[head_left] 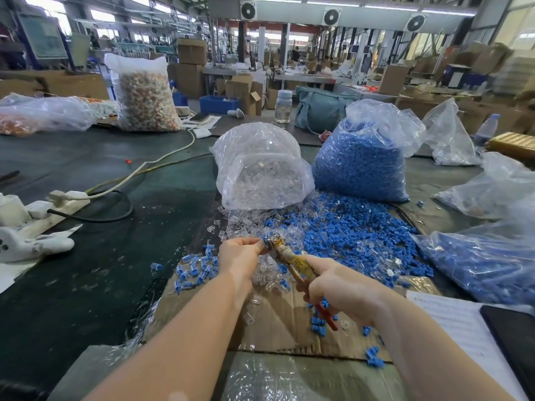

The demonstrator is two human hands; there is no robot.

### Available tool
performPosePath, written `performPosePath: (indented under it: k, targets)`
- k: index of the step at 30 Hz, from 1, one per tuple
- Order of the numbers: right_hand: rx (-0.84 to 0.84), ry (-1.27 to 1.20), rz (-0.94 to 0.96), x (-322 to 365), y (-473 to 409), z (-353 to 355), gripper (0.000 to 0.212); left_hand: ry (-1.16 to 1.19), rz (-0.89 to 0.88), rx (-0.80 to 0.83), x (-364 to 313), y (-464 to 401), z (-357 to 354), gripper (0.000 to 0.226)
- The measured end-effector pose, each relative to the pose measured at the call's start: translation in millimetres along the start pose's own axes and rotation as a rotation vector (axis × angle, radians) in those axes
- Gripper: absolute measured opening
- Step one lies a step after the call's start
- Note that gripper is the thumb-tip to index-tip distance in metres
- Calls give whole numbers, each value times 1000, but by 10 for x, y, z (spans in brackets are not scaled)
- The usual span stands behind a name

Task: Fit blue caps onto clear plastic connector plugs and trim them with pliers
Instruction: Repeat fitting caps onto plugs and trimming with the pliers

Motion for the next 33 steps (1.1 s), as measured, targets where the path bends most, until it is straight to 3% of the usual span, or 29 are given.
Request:
performPosePath:
  k: [13, 19, 25, 31, 33]
  targets:
    - [-85, 17, 70, -26, 0, -70, 62, 11, -5, -13, 72, -13, -17, 11]
    - [-155, -385, -13, -171, 72, -119, 74, 46, 9, -15, 113, 14, 19, 9]
    - [-313, -108, 122, -176, 103, -175, 81, 52, 39, -28, 199, 45, 38, 14]
    - [-238, -516, 78, -293, 116, -158, 61, 137, 79, -20, 193, 19, 90, 6]
    - [-281, -556, 90, -305, 116, -117, 56, 102, 51, -42, 203, -6, 146, 5]
Point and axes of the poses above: each hand's wrist, its own y-axis away from the middle knuckle, its own z-axis out of the back of the hand, x = y × z, the point moved 4 cm from there along -y, towards the middle knuckle, and after that the axes turned 10 degrees about z, right-handed, at the moved point
